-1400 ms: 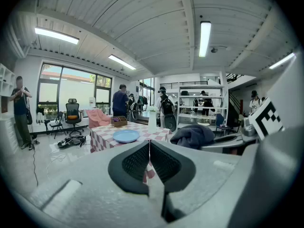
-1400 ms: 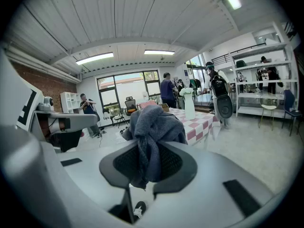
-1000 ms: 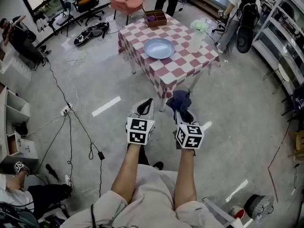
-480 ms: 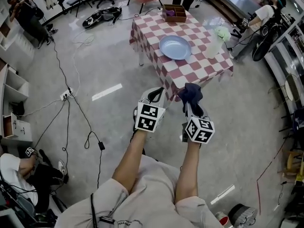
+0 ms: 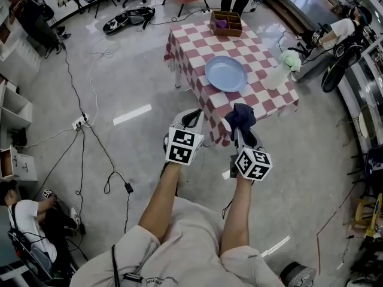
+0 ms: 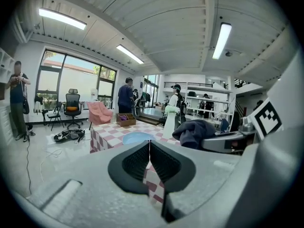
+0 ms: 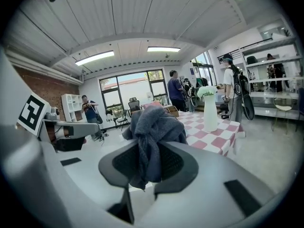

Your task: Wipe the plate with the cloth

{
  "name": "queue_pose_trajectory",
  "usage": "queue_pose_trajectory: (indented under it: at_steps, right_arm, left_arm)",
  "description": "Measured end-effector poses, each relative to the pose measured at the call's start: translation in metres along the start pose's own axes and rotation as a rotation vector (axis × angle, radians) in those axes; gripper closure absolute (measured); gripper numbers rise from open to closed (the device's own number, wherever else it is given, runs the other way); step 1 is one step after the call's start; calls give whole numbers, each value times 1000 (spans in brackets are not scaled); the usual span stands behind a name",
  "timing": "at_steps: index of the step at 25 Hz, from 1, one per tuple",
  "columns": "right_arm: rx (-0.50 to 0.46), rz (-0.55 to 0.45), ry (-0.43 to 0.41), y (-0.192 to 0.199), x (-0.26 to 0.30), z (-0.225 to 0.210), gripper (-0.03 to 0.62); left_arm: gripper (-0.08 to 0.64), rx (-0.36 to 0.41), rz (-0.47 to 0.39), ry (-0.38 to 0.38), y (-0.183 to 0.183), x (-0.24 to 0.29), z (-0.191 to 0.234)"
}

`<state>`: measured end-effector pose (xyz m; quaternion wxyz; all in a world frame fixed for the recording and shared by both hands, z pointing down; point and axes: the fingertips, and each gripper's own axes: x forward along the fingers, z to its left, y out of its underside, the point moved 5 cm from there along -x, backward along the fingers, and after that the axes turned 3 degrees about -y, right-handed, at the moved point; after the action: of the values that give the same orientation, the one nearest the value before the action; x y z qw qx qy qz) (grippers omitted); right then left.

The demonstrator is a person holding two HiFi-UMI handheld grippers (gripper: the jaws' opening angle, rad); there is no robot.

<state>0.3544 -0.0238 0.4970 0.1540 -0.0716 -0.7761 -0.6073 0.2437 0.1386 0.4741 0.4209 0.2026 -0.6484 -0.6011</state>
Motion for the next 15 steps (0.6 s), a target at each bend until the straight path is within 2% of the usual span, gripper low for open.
queue_pose_trajectory:
  at_steps: [7,12,15]
  right_arm:
    - [13,13,49,-21,56,-11,499]
    - [63,-80,79,-40,87,-13,499]
    - [51,-88,101,-47,99,-11,499]
  left_arm:
    - [549,11,9,35,-23,47,47]
    - [549,22,10,92,-34,79,72]
    - [548,22,16,121,-34,90,84]
